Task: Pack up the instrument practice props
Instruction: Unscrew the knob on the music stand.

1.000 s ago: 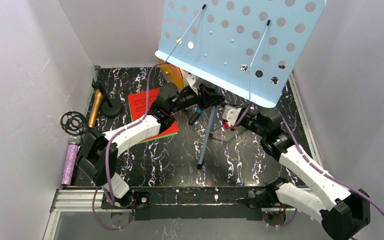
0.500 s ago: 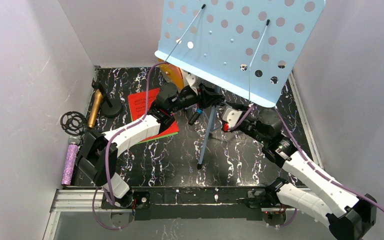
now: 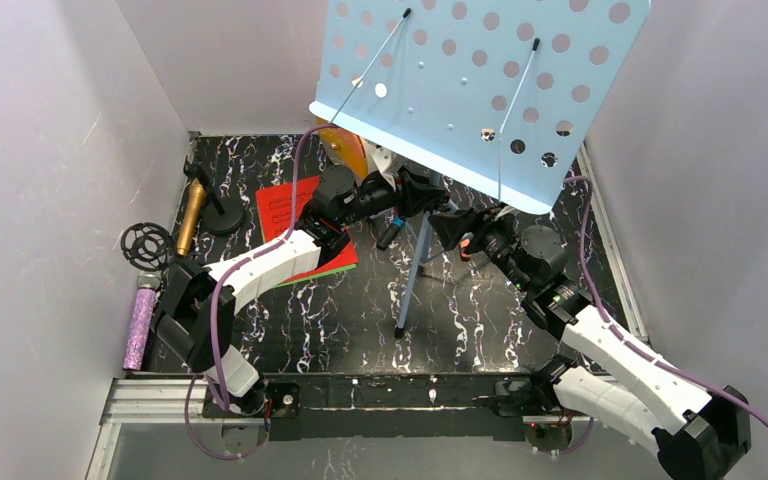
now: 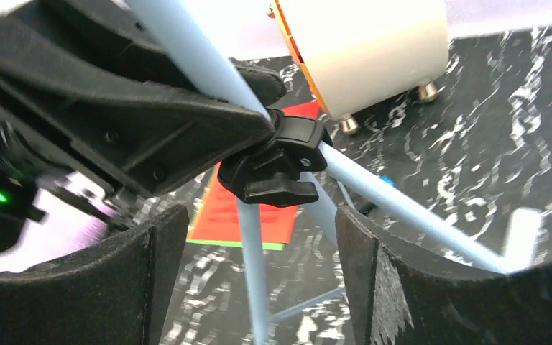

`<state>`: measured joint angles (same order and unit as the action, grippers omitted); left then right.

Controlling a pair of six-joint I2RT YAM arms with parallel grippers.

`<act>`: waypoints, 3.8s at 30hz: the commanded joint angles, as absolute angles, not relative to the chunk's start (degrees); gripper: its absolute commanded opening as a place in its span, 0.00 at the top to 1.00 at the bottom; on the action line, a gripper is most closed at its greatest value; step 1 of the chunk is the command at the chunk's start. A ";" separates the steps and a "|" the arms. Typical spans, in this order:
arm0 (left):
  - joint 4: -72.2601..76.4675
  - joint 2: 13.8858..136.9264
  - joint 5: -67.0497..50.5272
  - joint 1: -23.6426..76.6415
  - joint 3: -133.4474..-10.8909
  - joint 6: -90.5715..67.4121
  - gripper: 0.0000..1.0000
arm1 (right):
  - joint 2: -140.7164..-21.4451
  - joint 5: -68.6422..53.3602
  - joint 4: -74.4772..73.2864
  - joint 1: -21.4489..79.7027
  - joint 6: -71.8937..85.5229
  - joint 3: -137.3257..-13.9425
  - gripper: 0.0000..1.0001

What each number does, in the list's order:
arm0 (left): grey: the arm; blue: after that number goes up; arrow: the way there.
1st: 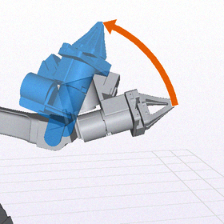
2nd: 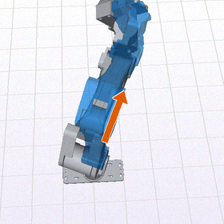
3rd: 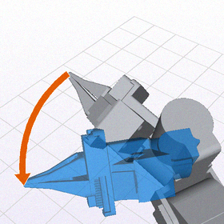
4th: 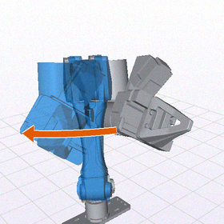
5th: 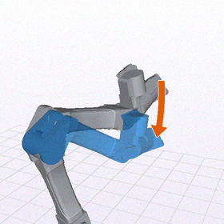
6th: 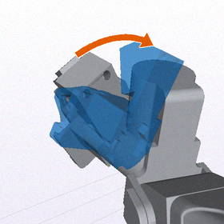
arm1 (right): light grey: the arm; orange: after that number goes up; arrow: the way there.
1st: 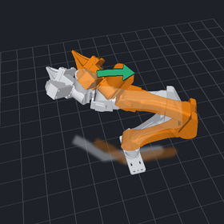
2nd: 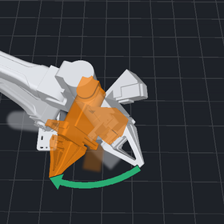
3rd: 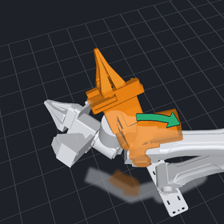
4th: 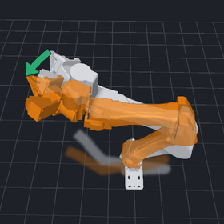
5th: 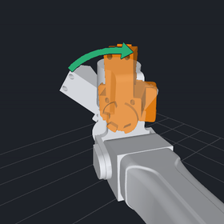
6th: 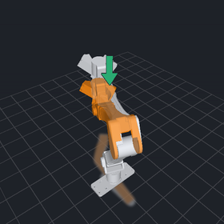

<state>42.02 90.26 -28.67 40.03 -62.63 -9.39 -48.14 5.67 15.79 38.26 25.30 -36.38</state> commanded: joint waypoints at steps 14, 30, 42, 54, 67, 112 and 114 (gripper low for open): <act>28.42 92.90 -28.14 39.87 -60.61 -10.39 1.00 | -51.08 11.57 28.97 34.87 63.34 -30.76 0.41; 28.39 92.82 -28.09 39.90 -60.68 -10.29 1.00 | -56.35 -7.70 30.67 30.47 58.32 -34.84 0.65; 28.39 92.90 -28.04 39.89 -60.69 -10.28 1.00 | -58.59 -21.10 19.78 30.12 24.87 -42.01 0.98; 28.39 93.23 -28.20 39.87 -60.82 -10.70 1.00 | -53.50 -31.81 4.63 30.19 -20.63 -46.24 0.99; 27.79 92.90 -27.63 39.89 -61.00 -10.46 1.00 | -49.98 -29.78 11.30 30.33 -19.89 -42.27 0.56; 27.77 93.31 -28.10 39.90 -61.12 -10.55 1.00 | -54.22 -20.41 30.12 30.34 -27.46 -36.90 0.71; 27.77 93.37 -28.09 39.90 -61.17 -10.55 1.00 | -54.31 -20.48 30.09 30.37 -28.69 -37.21 0.76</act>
